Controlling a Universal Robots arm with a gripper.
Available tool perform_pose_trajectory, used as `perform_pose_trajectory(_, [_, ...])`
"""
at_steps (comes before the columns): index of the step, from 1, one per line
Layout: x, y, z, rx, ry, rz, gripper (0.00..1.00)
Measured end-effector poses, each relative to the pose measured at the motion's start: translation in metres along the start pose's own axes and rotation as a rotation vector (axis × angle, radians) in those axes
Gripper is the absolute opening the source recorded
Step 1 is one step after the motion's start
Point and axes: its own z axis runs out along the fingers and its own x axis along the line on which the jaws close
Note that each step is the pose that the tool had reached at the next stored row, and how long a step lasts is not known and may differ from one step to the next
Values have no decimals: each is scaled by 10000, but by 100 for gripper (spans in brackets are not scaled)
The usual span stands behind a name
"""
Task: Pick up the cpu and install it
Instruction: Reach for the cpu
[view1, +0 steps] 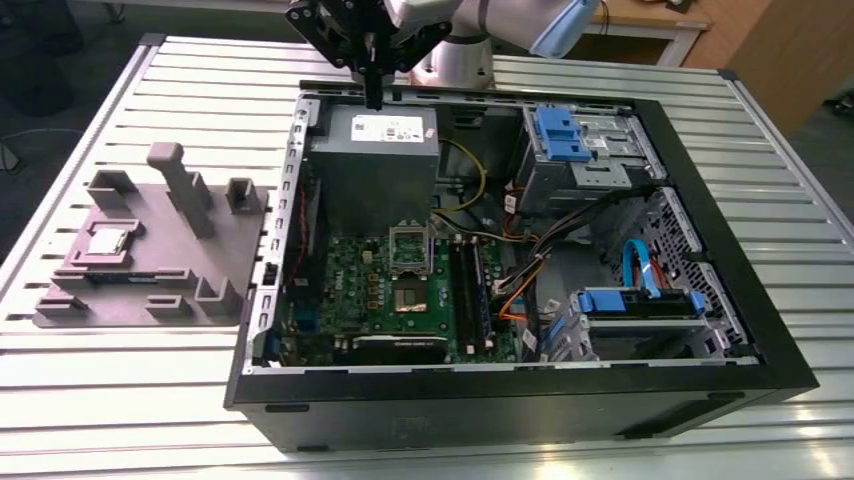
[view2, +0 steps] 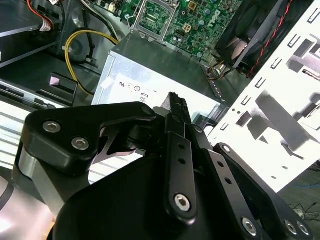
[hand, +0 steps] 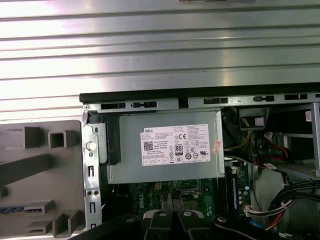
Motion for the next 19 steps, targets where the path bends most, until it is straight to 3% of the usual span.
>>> perform_pose_trajectory(15, [32,-2,0,0,3,0,11])
perform_pose_trajectory(17, [83,-6,3,0,3,0,11])
perform_pose_trajectory(19, [86,-7,3,0,3,0,11])
